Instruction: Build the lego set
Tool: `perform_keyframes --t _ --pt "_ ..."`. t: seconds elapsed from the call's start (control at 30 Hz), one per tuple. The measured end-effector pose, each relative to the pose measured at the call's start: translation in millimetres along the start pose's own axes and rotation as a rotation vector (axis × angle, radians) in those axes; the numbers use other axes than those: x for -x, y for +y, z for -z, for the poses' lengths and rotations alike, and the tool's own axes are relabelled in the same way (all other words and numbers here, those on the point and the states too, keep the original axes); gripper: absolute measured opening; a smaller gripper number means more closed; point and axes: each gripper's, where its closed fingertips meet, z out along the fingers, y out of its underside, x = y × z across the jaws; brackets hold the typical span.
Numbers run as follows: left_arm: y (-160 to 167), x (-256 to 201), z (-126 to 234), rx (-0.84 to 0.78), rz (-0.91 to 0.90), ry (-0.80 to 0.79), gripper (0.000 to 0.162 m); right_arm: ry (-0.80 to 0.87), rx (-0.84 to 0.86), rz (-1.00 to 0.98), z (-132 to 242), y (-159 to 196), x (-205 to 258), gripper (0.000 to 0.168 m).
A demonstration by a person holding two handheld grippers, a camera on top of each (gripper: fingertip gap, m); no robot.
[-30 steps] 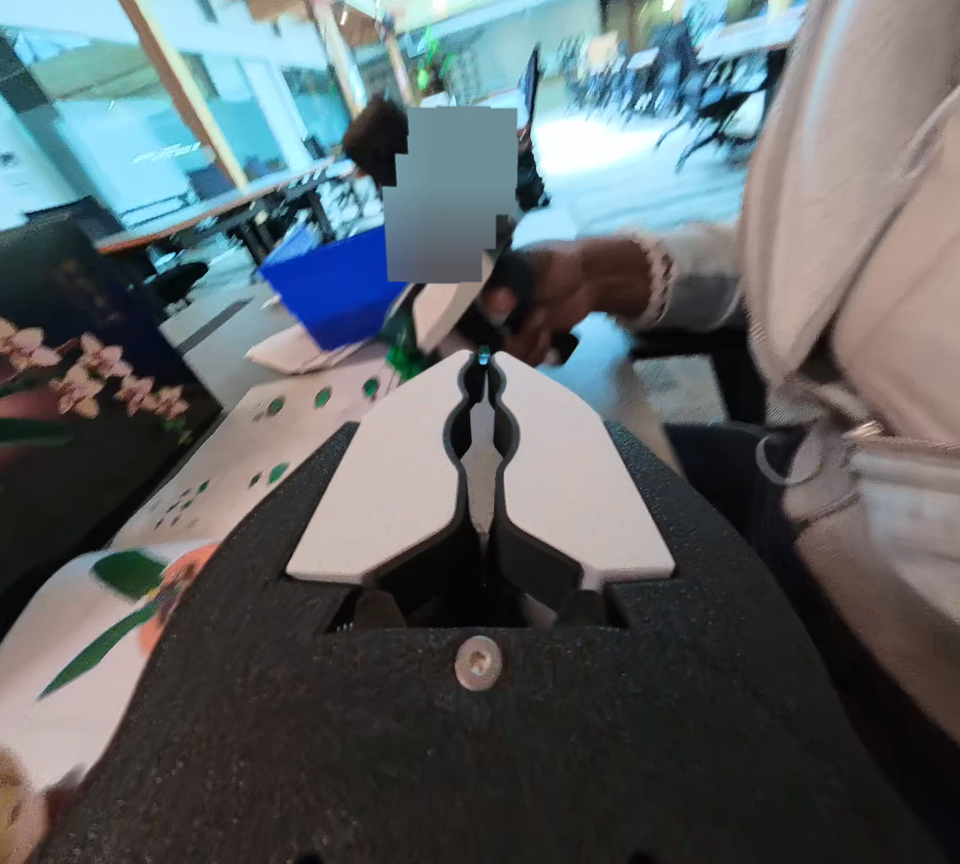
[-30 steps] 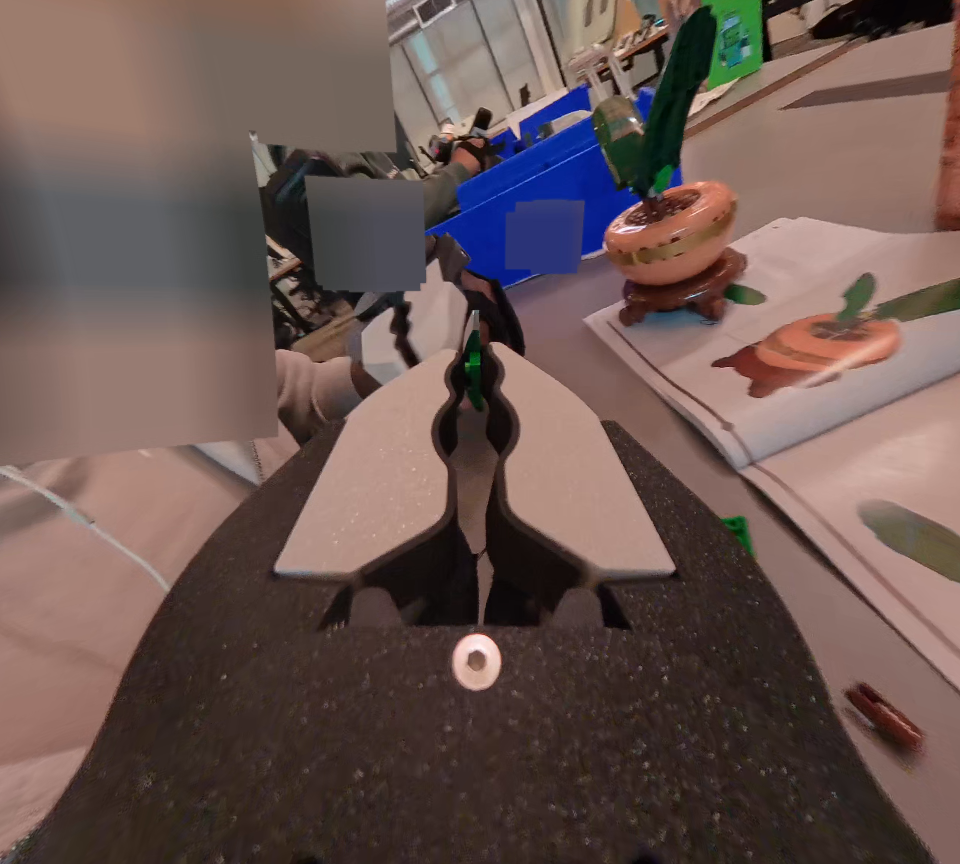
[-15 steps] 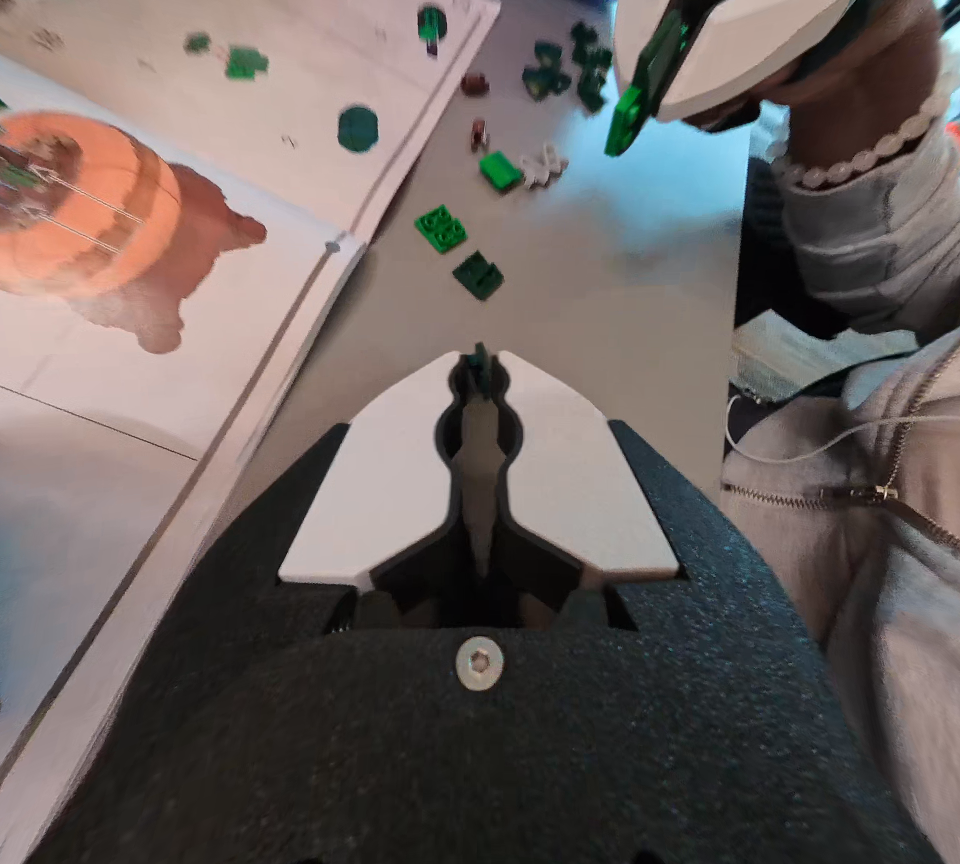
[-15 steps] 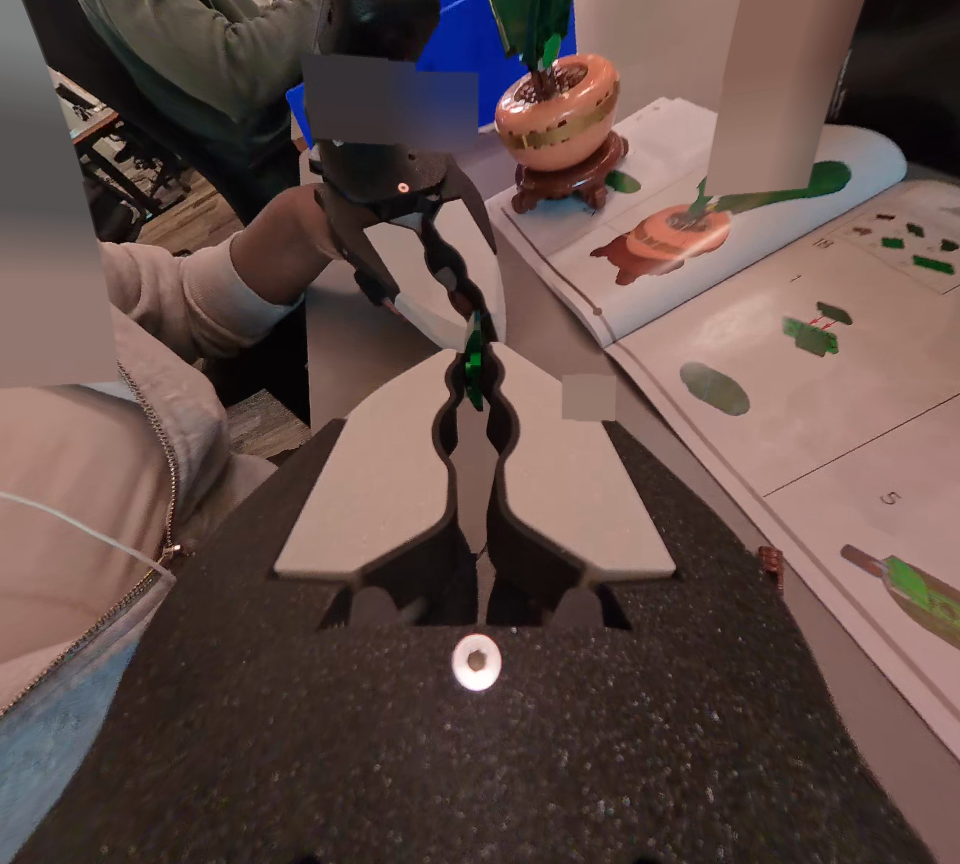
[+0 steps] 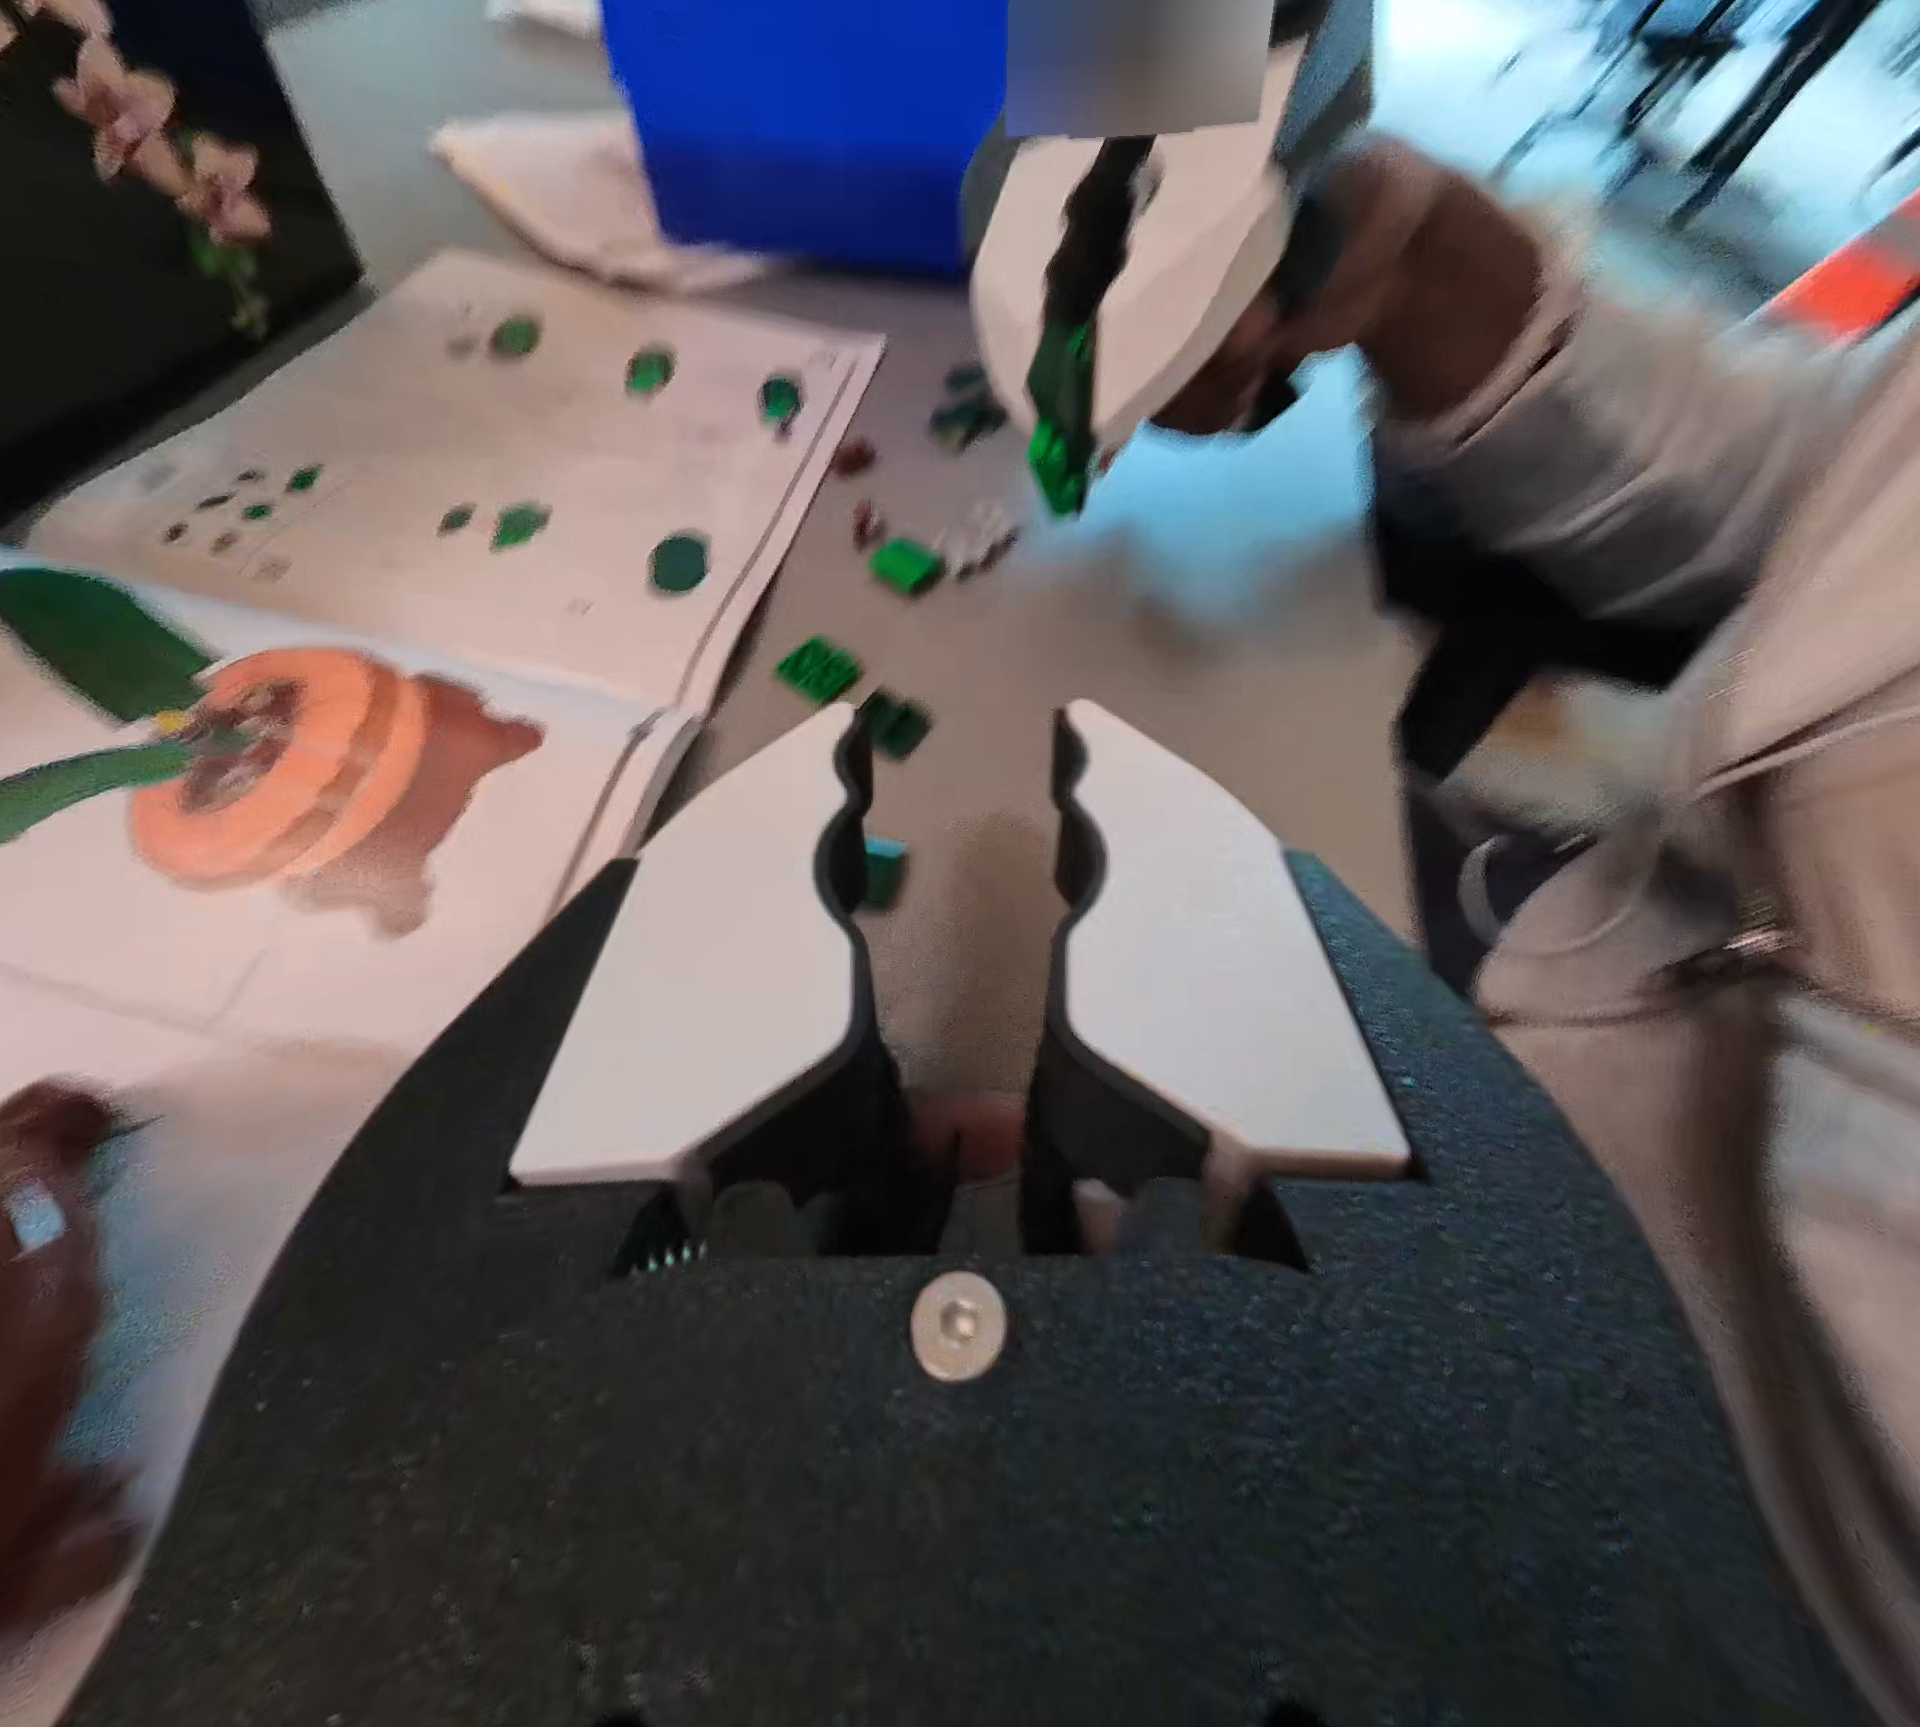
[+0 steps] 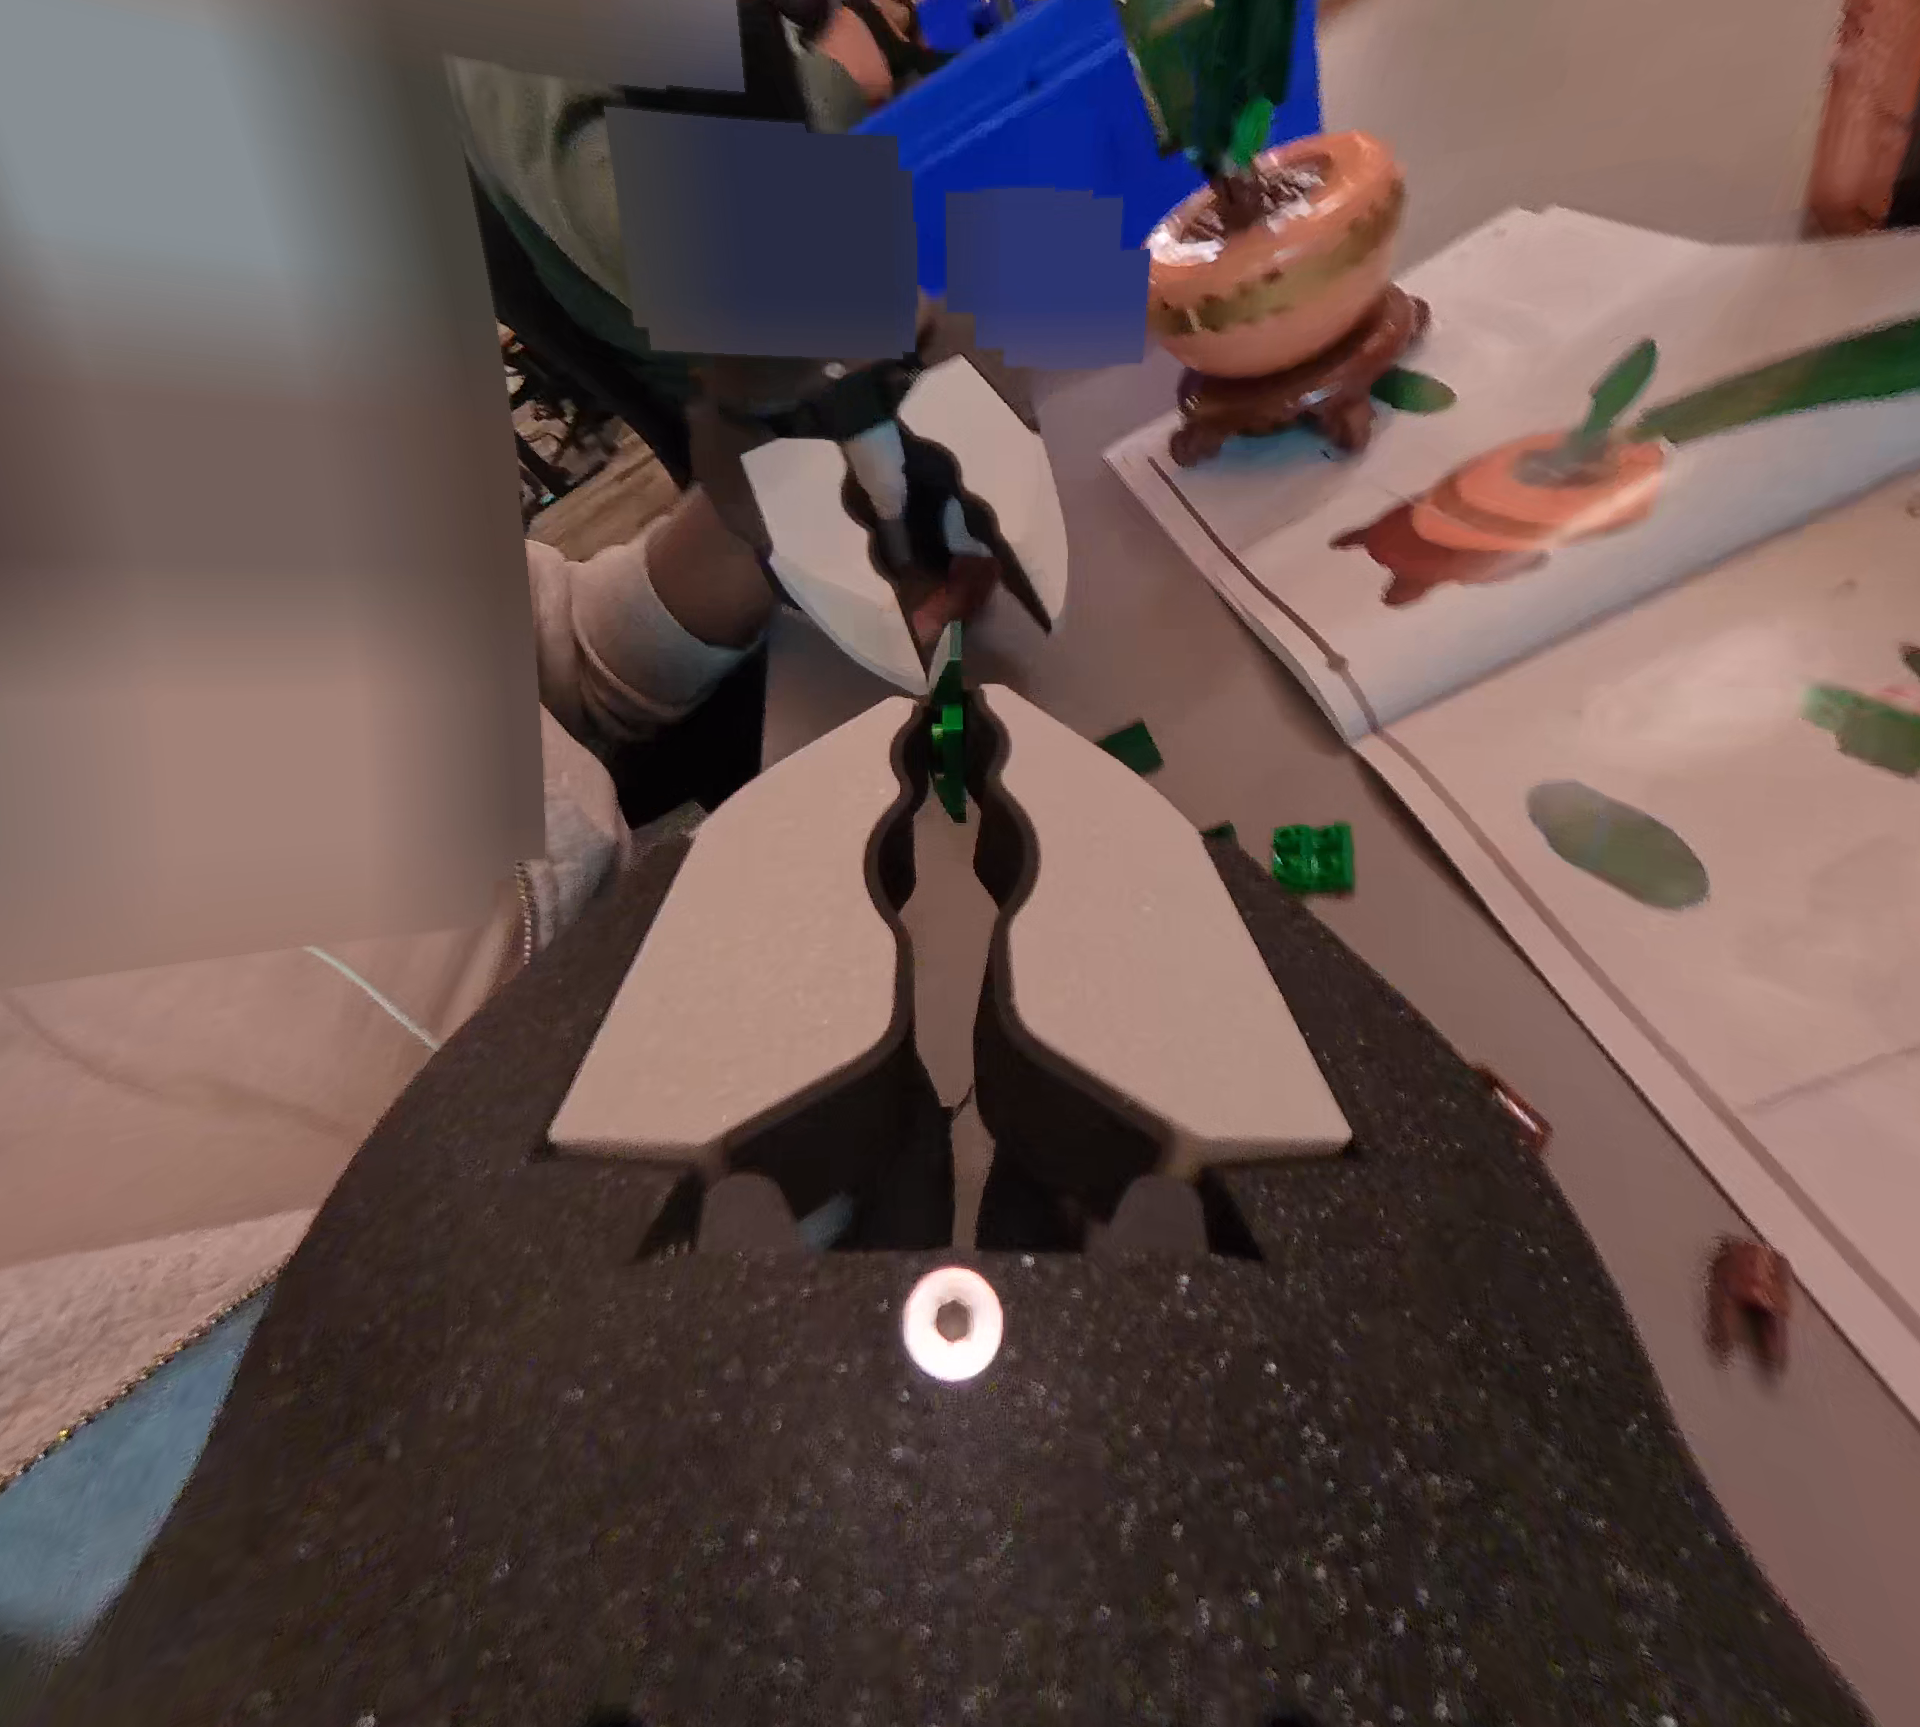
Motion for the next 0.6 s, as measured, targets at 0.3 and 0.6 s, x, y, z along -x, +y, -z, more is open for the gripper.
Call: perform_keyframes --t 0.3,0.6 --pt "-31 -32 -4 -0.247 0.232 0.254 0.025 -0.132 -0.073 0.025 -22 -7 28 0.006" --pt "-44 -43 6 -0.350 0.311 0.384 0.004 -0.138 -0.128 0.047 -16 -16 31 0.023"
